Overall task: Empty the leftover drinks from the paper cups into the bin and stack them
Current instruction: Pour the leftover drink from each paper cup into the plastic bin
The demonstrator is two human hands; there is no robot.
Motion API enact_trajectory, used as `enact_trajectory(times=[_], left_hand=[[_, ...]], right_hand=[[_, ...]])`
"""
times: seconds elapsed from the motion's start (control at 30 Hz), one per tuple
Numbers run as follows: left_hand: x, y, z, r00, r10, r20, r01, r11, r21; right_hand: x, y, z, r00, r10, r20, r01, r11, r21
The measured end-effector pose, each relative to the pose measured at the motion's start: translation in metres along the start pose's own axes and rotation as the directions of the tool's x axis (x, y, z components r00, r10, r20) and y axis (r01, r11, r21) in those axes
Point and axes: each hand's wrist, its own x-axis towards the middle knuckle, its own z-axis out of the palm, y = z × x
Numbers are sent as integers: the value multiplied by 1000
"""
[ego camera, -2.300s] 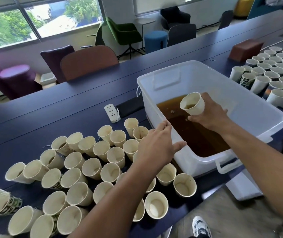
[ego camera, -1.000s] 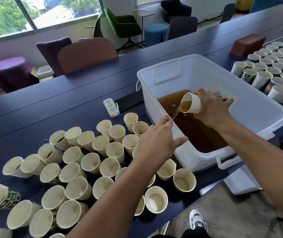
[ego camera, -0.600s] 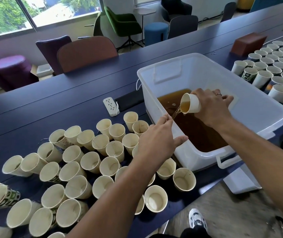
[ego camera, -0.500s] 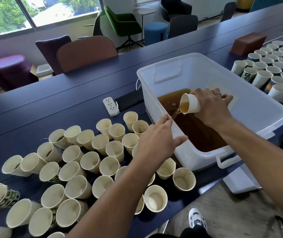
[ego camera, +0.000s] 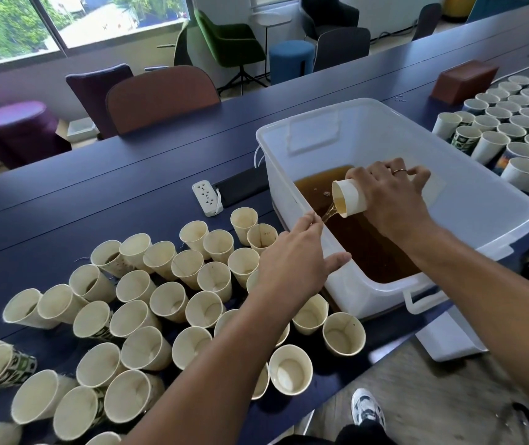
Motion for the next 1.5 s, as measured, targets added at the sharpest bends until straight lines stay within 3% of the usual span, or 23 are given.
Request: enact_trajectory(times=[0.5, 0.63, 0.77, 1.1, 1.3, 1.4, 1.5], left_hand=[[-1, 0, -1, 1000, 2, 7, -2, 1000, -5], [-1, 0, -2, 1000, 4, 6, -4, 1000, -3], [-1, 0, -2, 1000, 1, 12, 0, 1000, -6], [-2, 1, -3, 1000, 4, 3, -4, 1000, -23], [-3, 2, -3, 1000, 5, -17, -6, 999, -32], [-2, 0, -4, 999, 21, -37, -23, 998, -54], [-2, -5, -12, 997, 0, -80, -21, 968, -251]], right_hand=[[1, -2, 2, 999, -10, -51, 8, 999, -33], [0, -4, 4, 996, -34, 82, 40, 997, -68], [1, -2, 2, 999, 21, 27, -19, 996, -86], [2, -3, 4, 995, 15, 97, -4, 995, -104], [0, -4, 8, 982, 51, 181, -41, 998, -57], [0, -3, 5, 977, 105, 183, -123, 988, 90], [4, -9, -10, 978, 163, 129, -193, 944, 267]])
